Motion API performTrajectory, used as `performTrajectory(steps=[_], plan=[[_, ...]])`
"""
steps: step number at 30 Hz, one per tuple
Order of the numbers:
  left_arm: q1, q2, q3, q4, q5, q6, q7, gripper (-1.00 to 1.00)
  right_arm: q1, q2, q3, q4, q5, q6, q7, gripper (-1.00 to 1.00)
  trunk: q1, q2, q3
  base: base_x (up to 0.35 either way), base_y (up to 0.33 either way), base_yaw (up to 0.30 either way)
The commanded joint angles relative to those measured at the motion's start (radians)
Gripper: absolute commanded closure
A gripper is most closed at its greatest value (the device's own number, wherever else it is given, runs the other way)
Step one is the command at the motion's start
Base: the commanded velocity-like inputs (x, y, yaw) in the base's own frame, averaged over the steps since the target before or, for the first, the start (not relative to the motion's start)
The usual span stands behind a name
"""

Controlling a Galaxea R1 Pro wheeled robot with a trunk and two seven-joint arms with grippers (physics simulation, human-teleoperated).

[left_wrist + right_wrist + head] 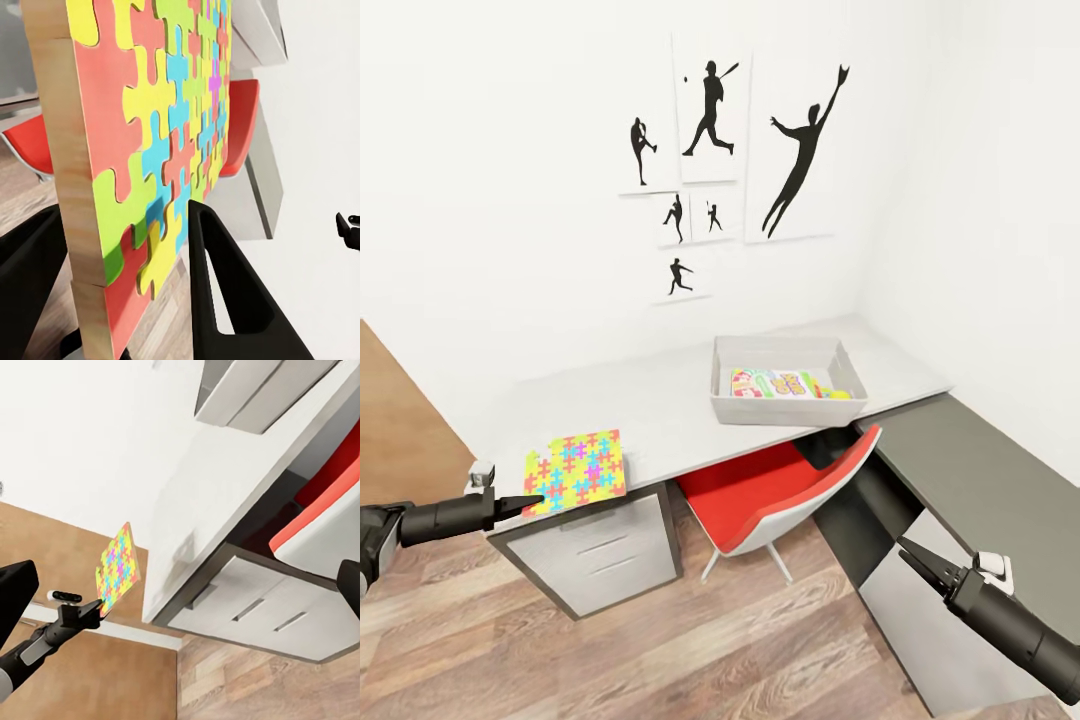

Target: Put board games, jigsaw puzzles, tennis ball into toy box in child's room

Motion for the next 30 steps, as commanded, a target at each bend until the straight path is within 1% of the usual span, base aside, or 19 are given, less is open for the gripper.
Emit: performTrajectory(steps=[1, 30], plan=[[-0.001, -0.001, 0.007, 0.0, -0.011, 0.01, -0.007, 1.0, 0.0, 0.0, -0.001, -0.001, -0.004, 0.006, 0.0, -1.0, 0.001, -0.002, 0.0, 0.0, 0.0, 0.0], [-0.001, -0.001, 0.007, 0.0, -0.011, 0.01, -0.007, 1.0, 0.0, 0.0, -0.001, -0.002, -0.004, 0.006, 0.0, -1.0, 0.001, -0.002, 0.048, 0.0, 0.0, 0.0]])
